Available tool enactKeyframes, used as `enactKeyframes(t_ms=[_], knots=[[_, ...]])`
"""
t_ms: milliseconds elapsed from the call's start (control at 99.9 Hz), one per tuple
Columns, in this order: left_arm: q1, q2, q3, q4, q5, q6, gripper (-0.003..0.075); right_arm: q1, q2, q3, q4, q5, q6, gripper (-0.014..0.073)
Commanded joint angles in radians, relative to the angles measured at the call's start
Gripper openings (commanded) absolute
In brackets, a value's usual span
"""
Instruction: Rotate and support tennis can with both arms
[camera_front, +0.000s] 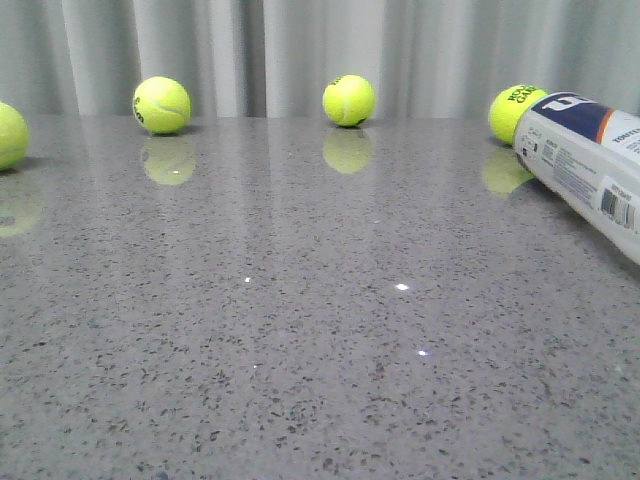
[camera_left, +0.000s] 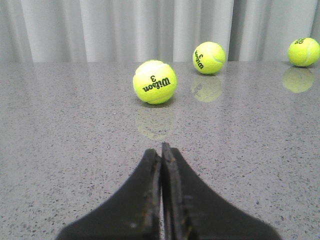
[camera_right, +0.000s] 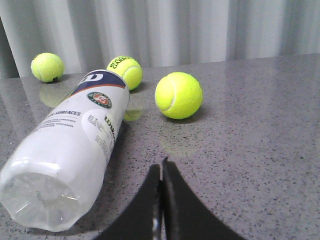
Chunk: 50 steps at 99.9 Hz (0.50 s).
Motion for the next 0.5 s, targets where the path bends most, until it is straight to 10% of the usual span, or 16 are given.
enactKeyframes(t_ms=[0, 490], knots=[[0.002, -0.038, 0.047, -0.008, -0.079, -0.009, -0.0021, -0.006, -0.023, -0.018, 0.002, -0.085, -0.004, -0.0064], [0.002, -0.038, 0.047, -0.008, -0.079, -0.009, -0.0021, -0.006, -0.021, -0.037, -0.019, -0.053, -0.004, -0.0064]])
